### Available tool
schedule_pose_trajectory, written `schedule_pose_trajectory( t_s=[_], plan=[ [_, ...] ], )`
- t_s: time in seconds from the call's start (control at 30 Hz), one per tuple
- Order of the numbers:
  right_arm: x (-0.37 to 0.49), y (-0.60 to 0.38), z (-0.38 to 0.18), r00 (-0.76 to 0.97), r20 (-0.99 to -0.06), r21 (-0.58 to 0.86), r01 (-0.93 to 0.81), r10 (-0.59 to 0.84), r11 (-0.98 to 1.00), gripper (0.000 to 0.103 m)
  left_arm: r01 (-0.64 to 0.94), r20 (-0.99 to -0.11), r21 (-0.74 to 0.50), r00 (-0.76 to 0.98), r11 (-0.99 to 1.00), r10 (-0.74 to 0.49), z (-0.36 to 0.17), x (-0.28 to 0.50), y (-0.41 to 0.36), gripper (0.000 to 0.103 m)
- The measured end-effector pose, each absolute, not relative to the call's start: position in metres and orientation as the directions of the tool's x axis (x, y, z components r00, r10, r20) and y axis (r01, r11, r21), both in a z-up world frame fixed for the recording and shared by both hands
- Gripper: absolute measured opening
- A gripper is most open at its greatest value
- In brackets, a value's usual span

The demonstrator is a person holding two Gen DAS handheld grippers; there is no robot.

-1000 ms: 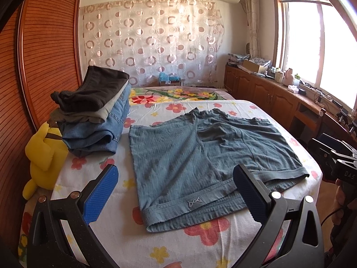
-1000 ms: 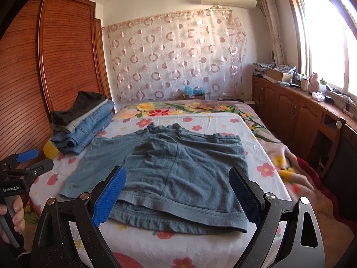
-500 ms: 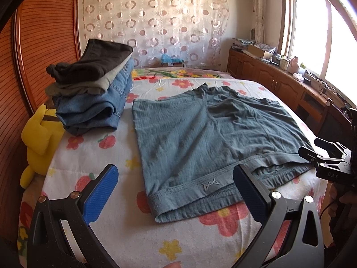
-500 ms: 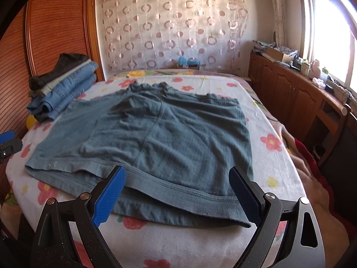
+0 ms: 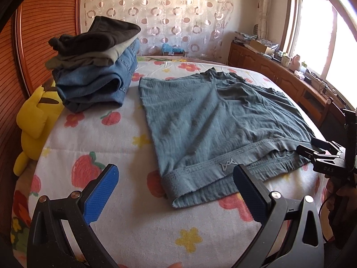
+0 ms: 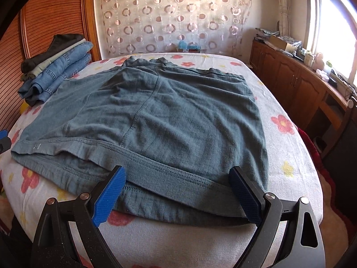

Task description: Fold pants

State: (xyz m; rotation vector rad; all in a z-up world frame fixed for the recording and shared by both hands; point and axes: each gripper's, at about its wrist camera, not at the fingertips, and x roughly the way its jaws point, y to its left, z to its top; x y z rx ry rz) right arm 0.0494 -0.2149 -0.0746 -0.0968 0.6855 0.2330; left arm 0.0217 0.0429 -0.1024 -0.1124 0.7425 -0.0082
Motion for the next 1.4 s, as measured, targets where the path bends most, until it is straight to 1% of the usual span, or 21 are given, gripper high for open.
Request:
schedule_pose_trajectory(
  t_s=[0.03,0.13,0.23,0.27,0.33,0.47,0.53,0.73,0.83,0.87,0.9,0.93,1.0,1.03,1.13,1.2,1.27,1.3,1.37,1.4],
  plan=[
    [0.048,-0.216,-0.074,0.750,-0.636,-0.011,-0.245,0.182,0.969,0.094,-0.033,-0.675,-0.111,0.736,0.993,-0.051,-0.104,0.021,0.045,0.100],
    [0.045,-0.218,-0.071,0.748,-0.638,-0.011,-0.245,0.181,0.970,0.098,-0.030,-0.677,-0.130,0.733,0.991,-0.066,-0.107,0.019,0.050,0.099],
    [0.042,-0.226,-0.072,0.739,-0.649,-0.007,-0.247,0.183,0.969,0.102,-0.027,-0.678,-0.145,0.731,0.989,-0.079,-0.110,0.018,0.053,0.094],
    [0.046,-0.226,-0.074,0.736,-0.652,-0.007,-0.247,0.183,0.969,0.102,-0.026,-0.678,-0.152,0.730,0.988,-0.085,-0.112,0.017,0.055,0.089],
    [0.047,-0.228,-0.073,0.729,-0.660,-0.007,-0.247,0.181,0.969,0.102,-0.022,-0.682,-0.171,0.724,0.985,-0.103,-0.115,0.017,0.057,0.082],
    [0.054,-0.227,-0.072,0.723,-0.669,-0.007,-0.241,0.175,0.970,0.102,-0.012,-0.688,-0.205,0.713,0.979,-0.135,-0.120,0.016,0.059,0.059],
    [0.061,-0.223,-0.071,0.721,-0.672,-0.006,-0.232,0.168,0.973,0.102,-0.007,-0.689,-0.221,0.709,0.975,-0.151,-0.122,0.014,0.060,0.052],
    [0.064,-0.221,-0.073,0.724,-0.667,-0.012,-0.251,0.179,0.968,0.102,-0.002,-0.681,-0.243,0.712,0.970,-0.169,-0.124,0.011,0.062,0.040],
    [0.064,-0.221,-0.072,0.714,-0.677,-0.011,-0.251,0.177,0.968,0.102,0.003,-0.680,-0.245,0.712,0.970,-0.174,-0.124,0.013,0.061,0.038],
    [0.065,-0.221,-0.072,0.711,-0.681,-0.011,-0.251,0.176,0.968,0.102,0.005,-0.680,-0.246,0.712,0.969,-0.176,-0.124,0.012,0.062,0.036],
    [0.065,-0.221,-0.072,0.706,-0.685,-0.011,-0.253,0.177,0.967,0.102,0.008,-0.680,-0.248,0.711,0.969,-0.180,-0.124,0.013,0.062,0.033],
    [0.064,-0.222,-0.072,0.703,-0.688,-0.012,-0.257,0.178,0.966,0.102,0.013,-0.681,-0.257,0.707,0.966,-0.191,-0.125,0.013,0.062,0.023],
    [0.061,-0.222,-0.070,0.709,-0.683,-0.029,-0.265,0.174,0.964,0.102,0.017,-0.680,-0.259,0.707,0.966,-0.195,-0.124,0.015,0.061,0.019],
    [0.059,-0.222,-0.069,0.717,-0.677,-0.041,-0.265,0.168,0.963,0.101,0.019,-0.678,-0.258,0.709,0.966,-0.195,-0.123,0.015,0.061,0.015],
    [0.055,-0.227,-0.067,0.722,-0.670,-0.039,-0.269,0.175,0.962,0.093,0.034,-0.654,-0.269,0.727,0.963,-0.208,-0.112,0.014,0.061,0.011],
    [0.051,-0.234,-0.064,0.725,-0.661,-0.016,-0.269,0.192,0.963,0.087,0.047,-0.638,-0.269,0.740,0.962,-0.214,-0.102,0.014,0.059,0.009],
    [0.048,-0.241,-0.060,0.730,-0.655,-0.006,-0.265,0.196,0.964,0.079,0.062,-0.624,-0.263,0.750,0.963,-0.219,-0.093,0.015,0.056,0.009],
    [0.047,-0.245,-0.058,0.734,-0.651,-0.006,-0.261,0.195,0.965,0.077,0.070,-0.616,-0.261,0.756,0.963,-0.222,-0.087,0.016,0.055,0.008],
    [0.044,-0.251,-0.055,0.742,-0.641,-0.002,-0.255,0.194,0.967,0.065,0.088,-0.600,-0.258,0.766,0.962,-0.231,-0.077,0.020,0.050,0.008],
    [0.043,-0.254,-0.055,0.743,-0.641,-0.002,-0.250,0.191,0.968,0.063,0.100,-0.592,-0.256,0.770,0.962,-0.238,-0.071,0.022,0.048,0.008]
  ],
)
